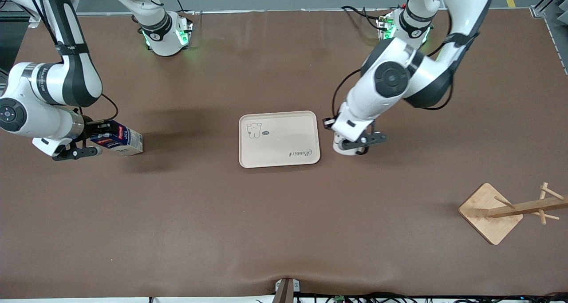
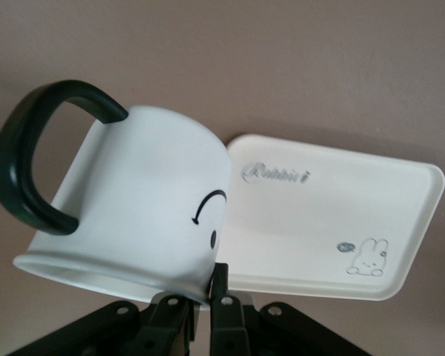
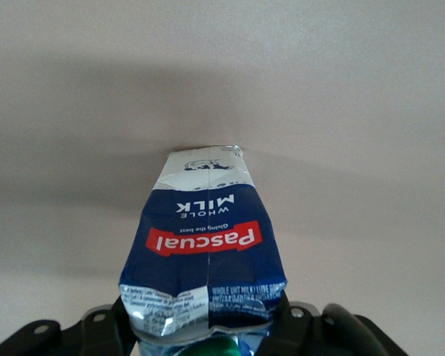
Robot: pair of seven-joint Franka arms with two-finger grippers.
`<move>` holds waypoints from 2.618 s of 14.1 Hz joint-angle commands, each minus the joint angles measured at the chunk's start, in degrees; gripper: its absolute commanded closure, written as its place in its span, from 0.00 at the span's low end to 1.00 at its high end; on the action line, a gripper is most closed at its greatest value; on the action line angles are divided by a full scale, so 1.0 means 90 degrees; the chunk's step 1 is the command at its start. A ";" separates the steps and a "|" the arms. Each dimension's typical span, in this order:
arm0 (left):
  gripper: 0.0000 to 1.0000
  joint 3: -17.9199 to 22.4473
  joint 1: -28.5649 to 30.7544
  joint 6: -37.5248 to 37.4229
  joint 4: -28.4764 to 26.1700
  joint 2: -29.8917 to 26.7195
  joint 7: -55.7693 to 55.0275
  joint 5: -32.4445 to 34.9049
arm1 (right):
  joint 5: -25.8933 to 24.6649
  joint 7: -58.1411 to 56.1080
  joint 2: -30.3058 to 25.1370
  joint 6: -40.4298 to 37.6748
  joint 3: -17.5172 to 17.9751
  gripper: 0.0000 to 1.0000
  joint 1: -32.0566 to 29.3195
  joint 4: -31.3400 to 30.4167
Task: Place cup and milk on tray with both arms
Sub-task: 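Lift the mug off the stand with the left gripper toward the tray, then lower the mug onto the tray and open the left gripper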
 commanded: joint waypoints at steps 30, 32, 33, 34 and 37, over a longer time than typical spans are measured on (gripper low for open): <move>0.00 0.0541 -0.1395 -0.0950 0.2265 0.1848 -0.1417 0.0576 | 0.0896 0.4055 0.0064 -0.3077 0.0140 0.93 0.3062 0.3145; 0.00 0.0513 -0.0986 -0.1665 0.2598 0.1574 -0.1271 0.1093 | 0.1022 0.4437 0.0142 -0.3048 0.0131 0.93 0.3482 0.3145; 0.00 0.0493 -0.0683 -0.1793 0.2628 0.1399 -0.0999 0.1173 | 0.1169 0.4748 0.0210 -0.3009 0.0131 0.93 0.3620 0.3145; 0.00 0.0531 -0.0448 -0.1833 0.2619 0.1127 -0.0678 0.1184 | 0.1286 0.5022 0.0317 -0.2970 0.0131 0.93 0.3785 0.3155; 0.00 0.0513 0.0274 -0.1911 0.2590 0.0579 -0.0275 0.1563 | 0.1365 0.5442 0.0552 -0.2590 0.0131 0.88 0.4206 0.3155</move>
